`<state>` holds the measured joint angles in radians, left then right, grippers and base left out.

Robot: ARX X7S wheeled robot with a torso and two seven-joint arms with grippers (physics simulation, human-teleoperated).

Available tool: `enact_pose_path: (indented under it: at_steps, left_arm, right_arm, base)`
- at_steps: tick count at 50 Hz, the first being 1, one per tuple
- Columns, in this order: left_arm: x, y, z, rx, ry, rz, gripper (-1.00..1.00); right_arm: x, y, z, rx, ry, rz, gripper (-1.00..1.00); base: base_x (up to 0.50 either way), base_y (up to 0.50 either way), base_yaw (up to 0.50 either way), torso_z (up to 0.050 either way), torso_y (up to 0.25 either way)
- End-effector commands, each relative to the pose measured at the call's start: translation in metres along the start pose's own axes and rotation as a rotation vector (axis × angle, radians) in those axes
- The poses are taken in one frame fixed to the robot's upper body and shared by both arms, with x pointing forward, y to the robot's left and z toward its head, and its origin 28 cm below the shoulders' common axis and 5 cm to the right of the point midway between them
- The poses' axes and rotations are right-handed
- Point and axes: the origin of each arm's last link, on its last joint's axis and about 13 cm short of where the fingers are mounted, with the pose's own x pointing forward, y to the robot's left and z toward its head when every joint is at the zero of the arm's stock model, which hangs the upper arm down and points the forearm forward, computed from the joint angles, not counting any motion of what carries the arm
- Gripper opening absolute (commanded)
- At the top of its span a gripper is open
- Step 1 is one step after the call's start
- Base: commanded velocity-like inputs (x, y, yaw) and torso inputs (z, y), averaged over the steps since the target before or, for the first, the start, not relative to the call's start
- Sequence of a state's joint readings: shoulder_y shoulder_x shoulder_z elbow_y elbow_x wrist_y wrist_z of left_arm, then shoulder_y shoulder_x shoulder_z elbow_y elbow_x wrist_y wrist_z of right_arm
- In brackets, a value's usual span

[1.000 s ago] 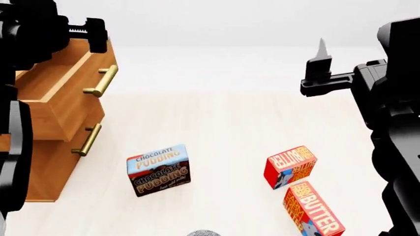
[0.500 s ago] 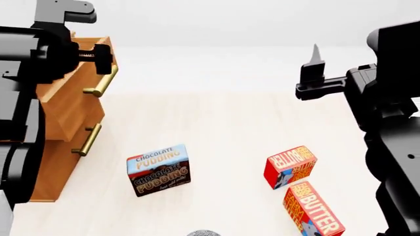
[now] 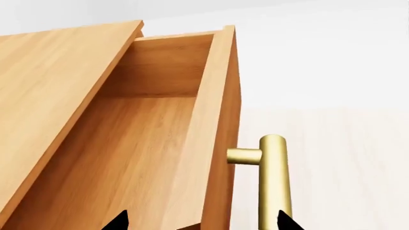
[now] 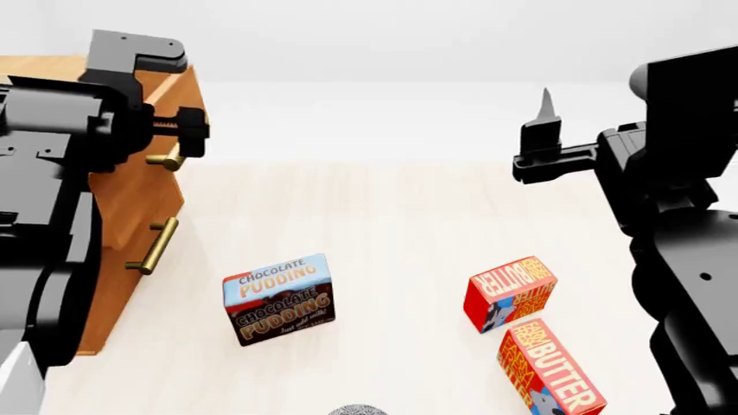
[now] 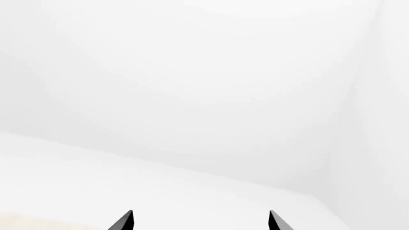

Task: Put the bowl in the top drawer of the cabinet.

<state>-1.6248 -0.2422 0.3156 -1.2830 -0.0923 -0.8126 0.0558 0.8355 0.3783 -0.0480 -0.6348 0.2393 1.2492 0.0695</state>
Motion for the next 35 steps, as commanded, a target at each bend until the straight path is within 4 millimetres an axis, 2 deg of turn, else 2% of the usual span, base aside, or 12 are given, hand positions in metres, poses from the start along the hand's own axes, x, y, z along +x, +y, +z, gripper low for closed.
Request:
enact_pose_path:
  at_steps: [1, 13, 35]
  left_arm:
    - [0.009, -0.015, -0.017, 0.008, 0.049, -0.099, 1.0]
    - [0.001, -0.037, -0.022, 0.03, 0.029, -0.22, 1.0]
    - [0.0, -0.075, -0.035, 0.032, 0.04, -0.394, 1.0]
  right_arm:
    - [0.001, 0.001, 0.0, -0.004, 0.004, 0.004, 1.0]
    - [0.001, 0.003, 0.001, -0.009, 0.004, 0.006, 1.0]
    - [0.0, 0.003, 0.005, -0.016, 0.001, 0.005, 1.0]
  base:
    - [0.0, 0.0, 0.0, 0.0, 0.0]
    - [0.0, 0.0, 0.0, 0.0, 0.0]
    - [0.0, 0.0, 0.0, 0.0, 0.0]
